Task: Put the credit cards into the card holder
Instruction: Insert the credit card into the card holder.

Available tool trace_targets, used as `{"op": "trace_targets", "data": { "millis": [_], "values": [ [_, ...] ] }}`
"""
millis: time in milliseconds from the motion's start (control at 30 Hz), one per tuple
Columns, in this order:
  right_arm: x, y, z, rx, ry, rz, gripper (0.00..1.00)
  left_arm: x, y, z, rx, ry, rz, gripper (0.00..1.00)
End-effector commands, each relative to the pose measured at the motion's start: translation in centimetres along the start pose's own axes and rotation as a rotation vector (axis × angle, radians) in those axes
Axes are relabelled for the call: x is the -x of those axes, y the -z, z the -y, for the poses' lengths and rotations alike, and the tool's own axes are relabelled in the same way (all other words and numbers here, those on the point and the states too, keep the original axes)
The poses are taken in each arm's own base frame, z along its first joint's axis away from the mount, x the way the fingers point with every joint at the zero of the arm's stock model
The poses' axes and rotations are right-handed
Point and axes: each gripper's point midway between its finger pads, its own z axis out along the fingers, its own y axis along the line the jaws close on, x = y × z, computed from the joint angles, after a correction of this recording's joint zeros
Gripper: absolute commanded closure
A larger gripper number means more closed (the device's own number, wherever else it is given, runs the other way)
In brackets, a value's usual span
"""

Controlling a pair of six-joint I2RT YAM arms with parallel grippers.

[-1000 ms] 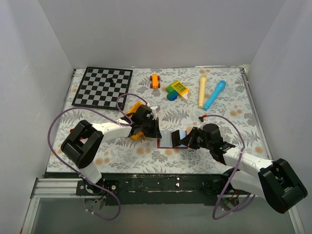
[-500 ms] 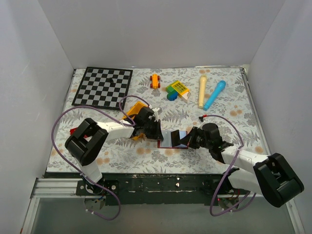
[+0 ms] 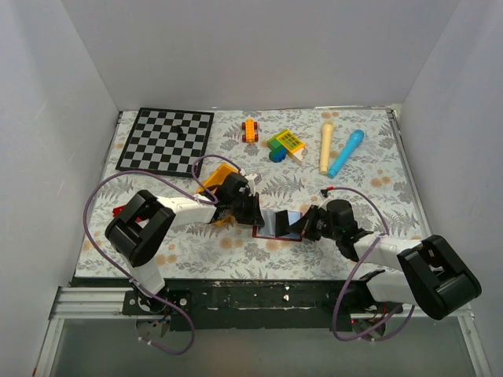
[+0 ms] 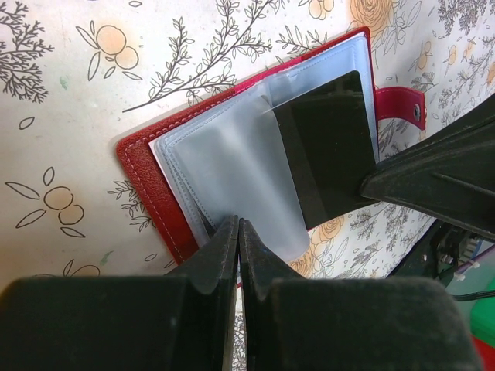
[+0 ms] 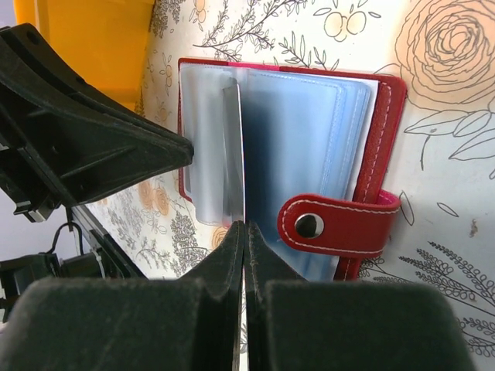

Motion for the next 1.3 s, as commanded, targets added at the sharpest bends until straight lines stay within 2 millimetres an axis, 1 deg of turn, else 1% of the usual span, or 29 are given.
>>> {"op": "trace_targets", "data": {
  "millis": [0,33,233,300,533,700,967,1067,1267],
  "values": [
    [-0.2,-0.2,-0.1,0.034,-0.007,0.001,0.99,-2.0,-0.1,-2.2,0.091,0.009,-0.054,1.0],
    [-0.2,-0.3,0.0,0.037,-0.01,0.003,0.99,-2.2,0.0,-2.4,0.103,0.005,-0.056,1.0],
    [-0.4,-0.3,0.3,0.044,-0.031,0.002,0.99,-1.5,0.9,-3.6,0.182,-0.025,-0.034,1.0],
    [-0.3,-0.3,0.3,0.052,-0.032,0.007,0.99,-1.3,0.8,-3.7,0.184,-0.029,-0.033,1.0],
    [0.2,-0.4,-0.5,0.108,-0.053,0.022,0.99,-1.7,0.3,-3.8,0.176,-0.022,-0.054,1.0],
    [0.2,-0.4,-0.7,0.145,-0.07,0.023,0.99,-2.0,0.4,-4.0,0.185,-0.02,-0.057,1.0],
    [0.6,-0.3,-1.9,0.21,-0.059,0.04,0.99,-2.2,0.4,-4.2,0.186,-0.013,-0.061,1.0],
    [0.9,-0.1,-1.8,0.197,-0.048,0.057,0.99,-2.1,0.4,-4.0,0.183,-0.016,-0.058,1.0],
    [1.2,-0.5,-1.5,0.171,-0.037,0.054,0.99,-2.2,0.4,-4.1,0.185,-0.015,-0.062,1.0]
  ]
}}
